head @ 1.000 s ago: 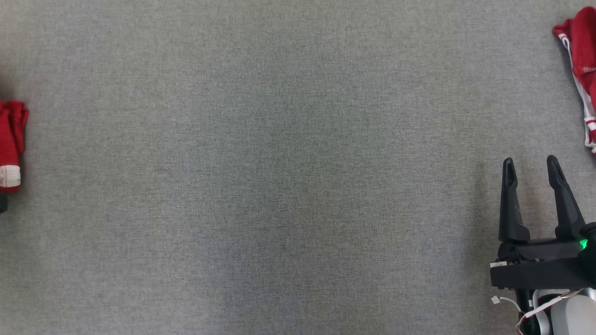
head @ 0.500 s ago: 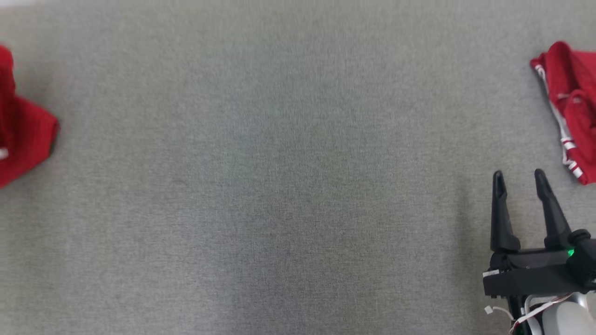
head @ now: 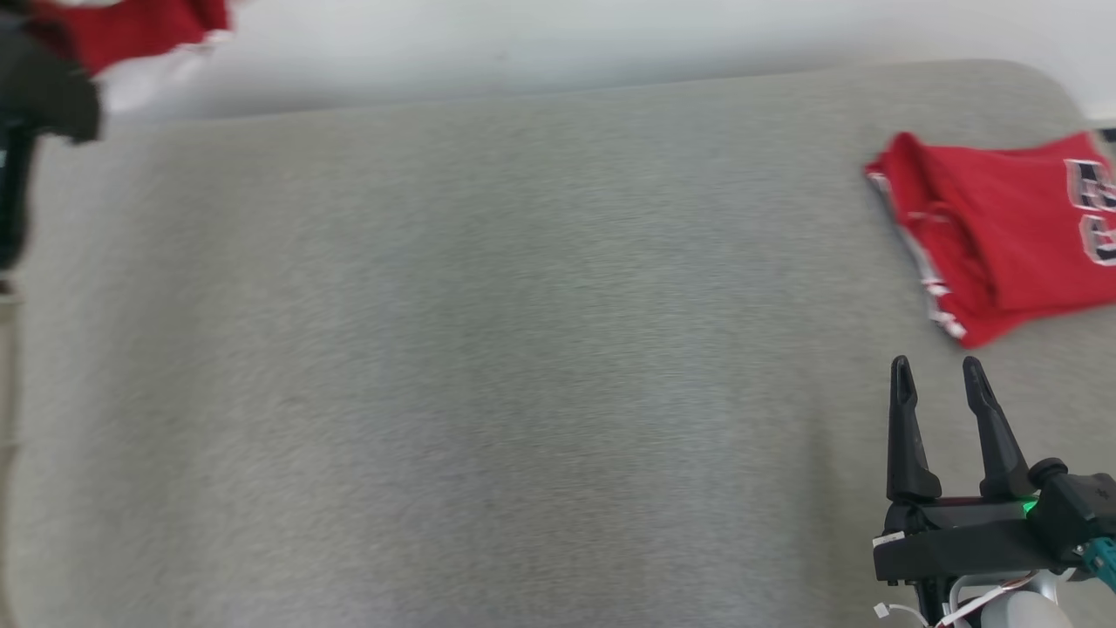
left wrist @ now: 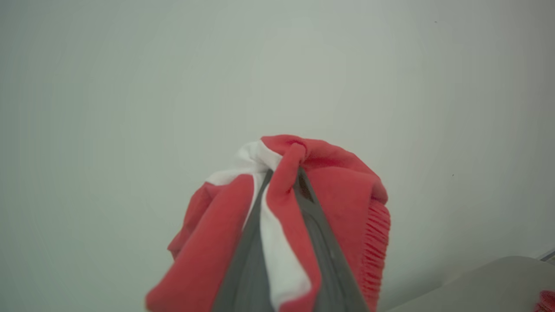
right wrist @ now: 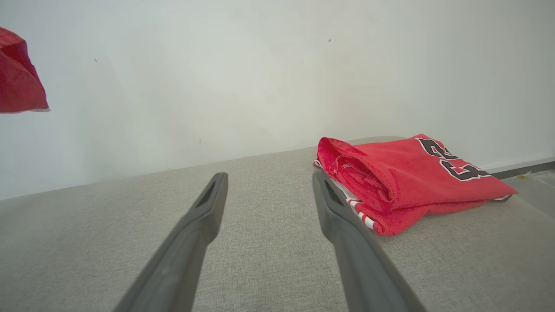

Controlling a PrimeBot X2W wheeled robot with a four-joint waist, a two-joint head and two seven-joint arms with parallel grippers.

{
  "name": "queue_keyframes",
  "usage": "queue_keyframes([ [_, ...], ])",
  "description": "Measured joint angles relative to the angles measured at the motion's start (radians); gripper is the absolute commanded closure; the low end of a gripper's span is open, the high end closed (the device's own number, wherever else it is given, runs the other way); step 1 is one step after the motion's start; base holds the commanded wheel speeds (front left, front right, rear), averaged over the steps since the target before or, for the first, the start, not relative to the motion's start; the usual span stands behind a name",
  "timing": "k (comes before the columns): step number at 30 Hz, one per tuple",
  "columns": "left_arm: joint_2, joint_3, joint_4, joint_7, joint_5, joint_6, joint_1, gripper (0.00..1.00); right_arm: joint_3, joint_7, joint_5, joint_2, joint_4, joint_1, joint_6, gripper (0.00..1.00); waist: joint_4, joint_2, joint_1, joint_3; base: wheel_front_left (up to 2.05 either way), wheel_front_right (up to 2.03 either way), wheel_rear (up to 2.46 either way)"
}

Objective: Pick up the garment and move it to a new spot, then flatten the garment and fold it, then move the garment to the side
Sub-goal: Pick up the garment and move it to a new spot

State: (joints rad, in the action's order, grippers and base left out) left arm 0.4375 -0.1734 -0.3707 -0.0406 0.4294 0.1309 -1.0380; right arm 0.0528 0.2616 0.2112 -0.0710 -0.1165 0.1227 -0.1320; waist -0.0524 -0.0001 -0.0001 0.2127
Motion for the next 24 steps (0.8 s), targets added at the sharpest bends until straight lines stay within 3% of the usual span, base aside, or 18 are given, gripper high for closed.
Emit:
queue_keyframes([
  [7, -0.107, -0.091, 0.117, 0.077, 0.014, -0.009, 0.005, 1.0, 0.0, 0.0, 0.018, 0.014, 0.006, -0.007, 0.0, 0.0, -0.111, 0.0, 0.0, -0.015, 0.0, 0.0, 0.0],
  [14, -0.229, -0.195, 0.151, 0.084, 0.038, -0.016, 0.116, 1.0, 0.007, 0.002, 0.031, 0.018, 0.007, -0.022, 0.0, 0.0, -0.209, 0.0, 0.0, -0.016, 0.0, 0.0, 0.0],
  [24, -0.266, -0.245, 0.043, -0.005, 0.054, -0.051, 0.401, 1.0, -0.014, 0.002, 0.051, 0.019, 0.003, -0.019, 0.0, 0.0, -0.241, 0.0001, 0.0002, 0.013, 0.0, 0.0, 0.0],
])
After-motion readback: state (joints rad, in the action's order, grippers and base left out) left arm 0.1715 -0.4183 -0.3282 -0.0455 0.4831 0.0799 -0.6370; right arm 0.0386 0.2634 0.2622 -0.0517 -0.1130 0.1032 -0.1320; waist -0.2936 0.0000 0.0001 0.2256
